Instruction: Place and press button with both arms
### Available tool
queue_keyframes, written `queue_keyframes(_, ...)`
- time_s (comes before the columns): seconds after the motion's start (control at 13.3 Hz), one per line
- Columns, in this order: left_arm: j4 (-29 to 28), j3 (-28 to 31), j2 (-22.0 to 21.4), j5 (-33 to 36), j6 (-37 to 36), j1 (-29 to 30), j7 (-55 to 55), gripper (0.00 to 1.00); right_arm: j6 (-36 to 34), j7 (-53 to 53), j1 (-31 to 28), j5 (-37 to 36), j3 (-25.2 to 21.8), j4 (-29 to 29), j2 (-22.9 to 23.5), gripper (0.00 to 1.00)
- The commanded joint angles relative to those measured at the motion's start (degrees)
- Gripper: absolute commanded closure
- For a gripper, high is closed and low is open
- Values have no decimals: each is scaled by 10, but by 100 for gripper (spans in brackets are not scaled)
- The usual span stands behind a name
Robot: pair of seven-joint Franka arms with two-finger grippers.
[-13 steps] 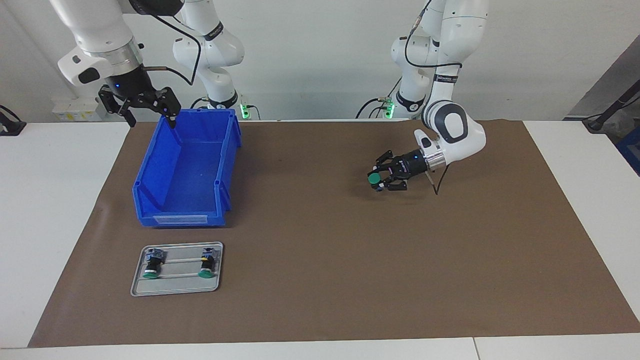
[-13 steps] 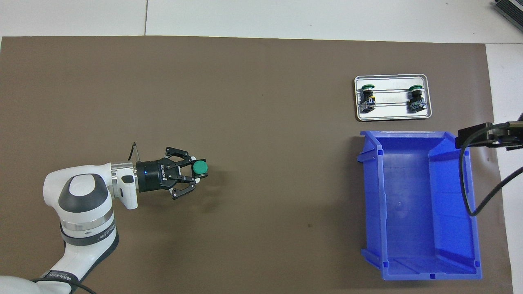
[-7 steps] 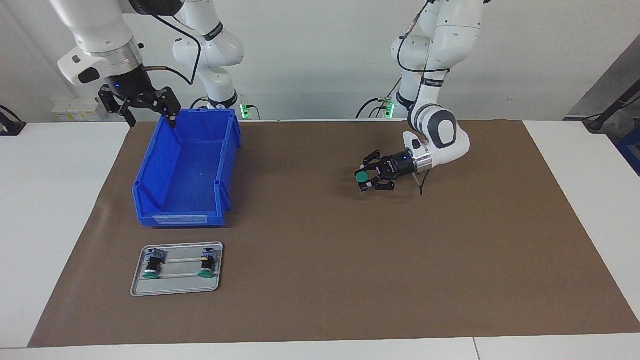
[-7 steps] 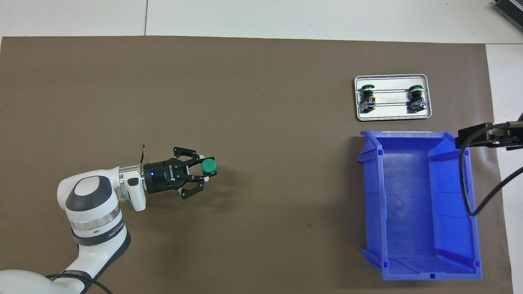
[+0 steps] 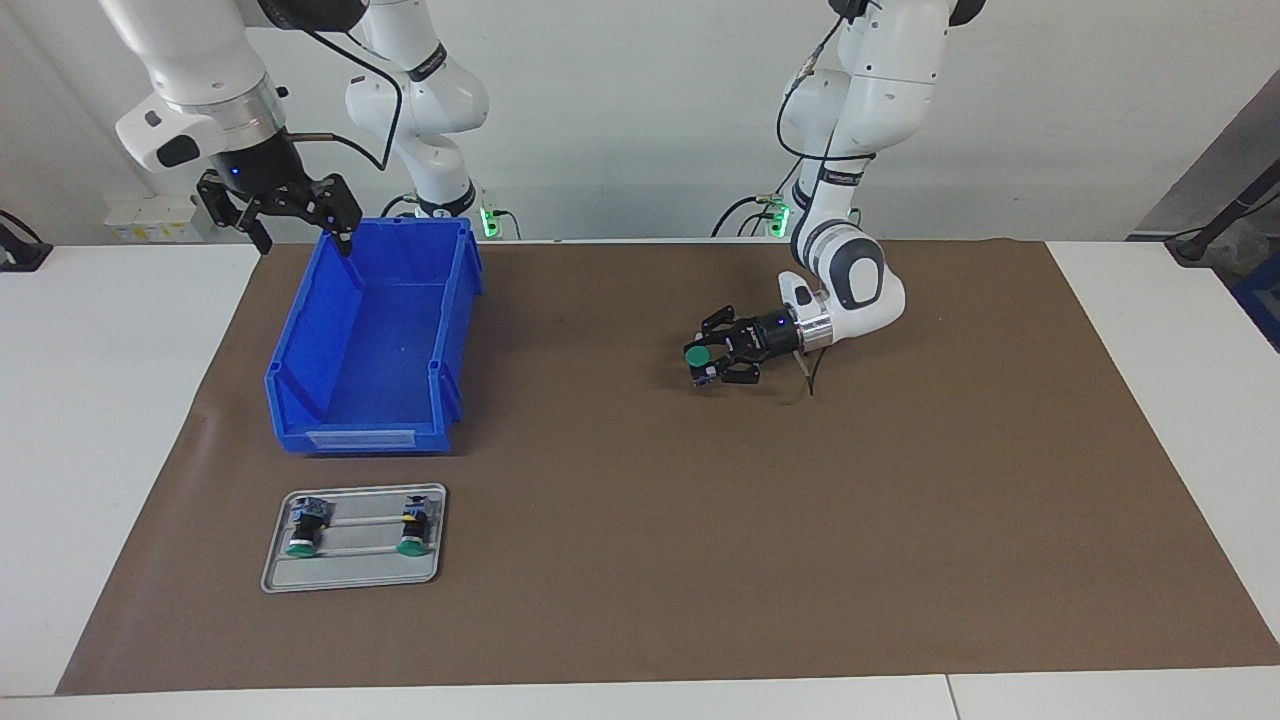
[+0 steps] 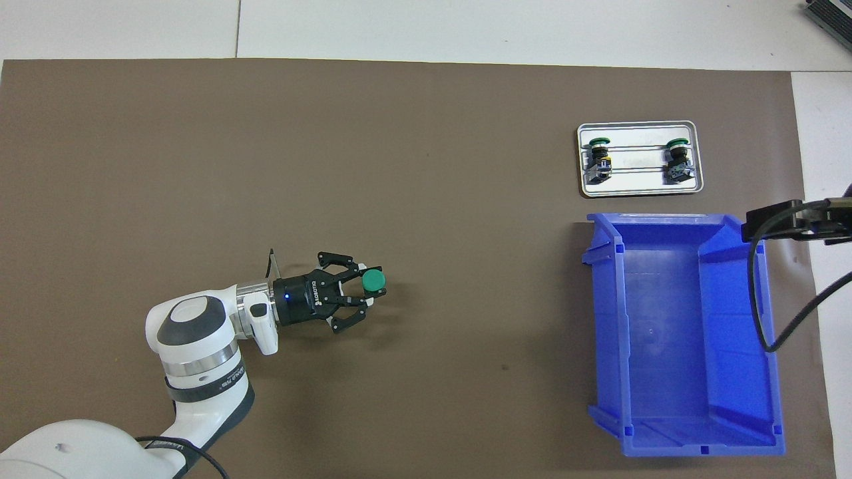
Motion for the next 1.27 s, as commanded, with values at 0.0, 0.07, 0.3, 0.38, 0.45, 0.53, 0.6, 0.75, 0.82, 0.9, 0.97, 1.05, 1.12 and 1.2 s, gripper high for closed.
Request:
queue_keyframes(0.0,1,11,32,-23,-89,7,46,69,-2,-14,-7,13,3,-6,-8,0)
queue_keyframes(0.07,2,11,32,-22,-83,6,47,61,-2,-15,-7,13,2,-6,-8,0)
queue_keyframes(0.3,11,10,37,-22,-21,-16,48,58,-2,-15,-7,13,3,-6,-8,0)
queue_keyframes(0.38,11,10,37,-21,-25,-16,48,52,-2,-15,-7,13,3,-6,-8,0)
queue_keyframes(0.45,11,10,37,-22,-25,-16,47,24,-2,-15,-7,13,3,-6,-8,0)
queue_keyframes(0.53,11,10,37,-21,-25,-16,46,12,-2,-15,-7,13,3,-6,-8,0)
queue_keyframes(0.6,11,10,37,-21,-25,-14,44,7,-2,-15,-7,13,2,-6,-8,0)
queue_keyframes(0.75,11,11,32,-21,-26,-12,40,6,-2,-15,-7,13,3,-6,-8,0)
queue_keyframes(0.82,11,11,30,-20,-24,-11,38,5,-2,-15,-7,13,2,-6,-8,0)
queue_keyframes(0.9,10,11,29,-19,-23,-11,27,3,-2,-14,-7,13,3,-6,-8,0)
queue_keyframes(0.97,10,12,25,-19,-22,-12,9,3,-2,-15,-7,13,3,-6,-8,0)
queue_keyframes(1.05,11,12,16,-19,-22,-14,-15,3,-2,-15,-7,13,2,-6,-8,0)
queue_keyframes(1.12,11,11,2,-19,-21,-15,-47,3,-2,-15,-7,13,3,-6,-8,0)
queue_keyframes(1.2,12,12,-20,-19,-19,-15,-91,3,-2,-15,-7,13,3,-6,-8,0)
